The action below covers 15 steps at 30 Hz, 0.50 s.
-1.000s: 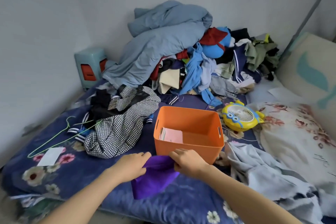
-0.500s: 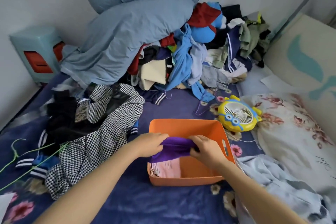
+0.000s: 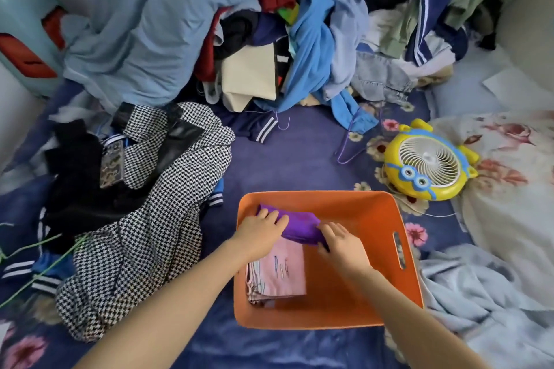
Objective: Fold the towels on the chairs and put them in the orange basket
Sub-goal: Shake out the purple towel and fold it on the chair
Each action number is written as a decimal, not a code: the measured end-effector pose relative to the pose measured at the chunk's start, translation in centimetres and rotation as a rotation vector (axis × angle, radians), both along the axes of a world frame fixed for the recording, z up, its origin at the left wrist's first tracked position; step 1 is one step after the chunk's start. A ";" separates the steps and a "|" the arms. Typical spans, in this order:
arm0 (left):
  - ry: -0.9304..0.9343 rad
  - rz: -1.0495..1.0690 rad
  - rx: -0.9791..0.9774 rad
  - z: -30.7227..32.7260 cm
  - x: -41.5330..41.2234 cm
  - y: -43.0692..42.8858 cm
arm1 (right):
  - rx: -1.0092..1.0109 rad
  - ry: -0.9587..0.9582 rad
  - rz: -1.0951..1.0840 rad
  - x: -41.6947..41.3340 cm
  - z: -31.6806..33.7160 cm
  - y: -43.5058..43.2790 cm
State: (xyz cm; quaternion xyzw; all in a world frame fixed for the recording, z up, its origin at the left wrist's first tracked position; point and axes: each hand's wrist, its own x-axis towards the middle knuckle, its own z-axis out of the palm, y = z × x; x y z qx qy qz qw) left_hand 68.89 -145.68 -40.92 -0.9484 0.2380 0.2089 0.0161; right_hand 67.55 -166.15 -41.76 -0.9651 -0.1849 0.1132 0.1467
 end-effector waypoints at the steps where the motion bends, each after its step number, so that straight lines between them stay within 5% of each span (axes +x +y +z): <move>1: -0.018 -0.004 0.025 -1.1 -0.3 -0.3 | -0.019 0.058 0.021 0.2 -1.0 0.1; 8: 0.255 -0.022 0.210 -9.4 -3.4 -1.0 | -0.185 0.424 0.136 -0.8 -8.9 2.6; 15: 0.447 0.030 0.345 -12.8 -6.1 -3.0 | -0.340 0.555 0.352 -1.6 -12.6 2.5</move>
